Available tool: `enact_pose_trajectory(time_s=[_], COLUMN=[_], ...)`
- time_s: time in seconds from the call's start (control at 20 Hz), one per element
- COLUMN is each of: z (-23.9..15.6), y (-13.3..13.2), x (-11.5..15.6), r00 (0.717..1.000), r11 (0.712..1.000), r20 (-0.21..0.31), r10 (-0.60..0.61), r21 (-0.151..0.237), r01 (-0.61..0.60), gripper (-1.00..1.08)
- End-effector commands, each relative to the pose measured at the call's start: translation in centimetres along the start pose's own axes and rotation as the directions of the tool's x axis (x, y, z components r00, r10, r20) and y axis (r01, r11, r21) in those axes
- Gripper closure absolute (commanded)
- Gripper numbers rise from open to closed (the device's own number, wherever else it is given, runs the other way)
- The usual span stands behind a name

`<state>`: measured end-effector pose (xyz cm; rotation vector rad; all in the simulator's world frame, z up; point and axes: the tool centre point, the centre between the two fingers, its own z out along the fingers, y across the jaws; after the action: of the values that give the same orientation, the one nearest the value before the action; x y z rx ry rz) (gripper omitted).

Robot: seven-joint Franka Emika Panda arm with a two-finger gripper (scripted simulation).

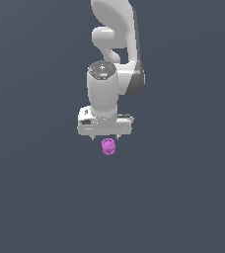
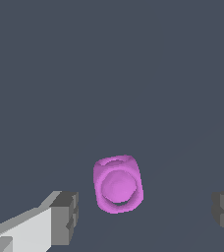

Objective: Pick up the object and move it to a goal position.

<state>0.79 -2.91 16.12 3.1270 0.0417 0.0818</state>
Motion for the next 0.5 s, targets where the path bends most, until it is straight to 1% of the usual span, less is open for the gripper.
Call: enact_pose_trajectory(time_s=[0.0,0.2,0.45], z=[2.0,4.6,6.5], y=[-0.3,-0.7,-1.0], x=[-0.8,-2.1,-3.1], r00=[0.999,0.993,0.987], r11=[0.999,0.994,0.988], r20=[0.015,0.033,0.046], r10=[-0.045,-0.109,-0.156], r21=[0.004,0.012,0.020], r01=[0.045,0.109,0.156], gripper=[-0.92,-0.92,-0.92])
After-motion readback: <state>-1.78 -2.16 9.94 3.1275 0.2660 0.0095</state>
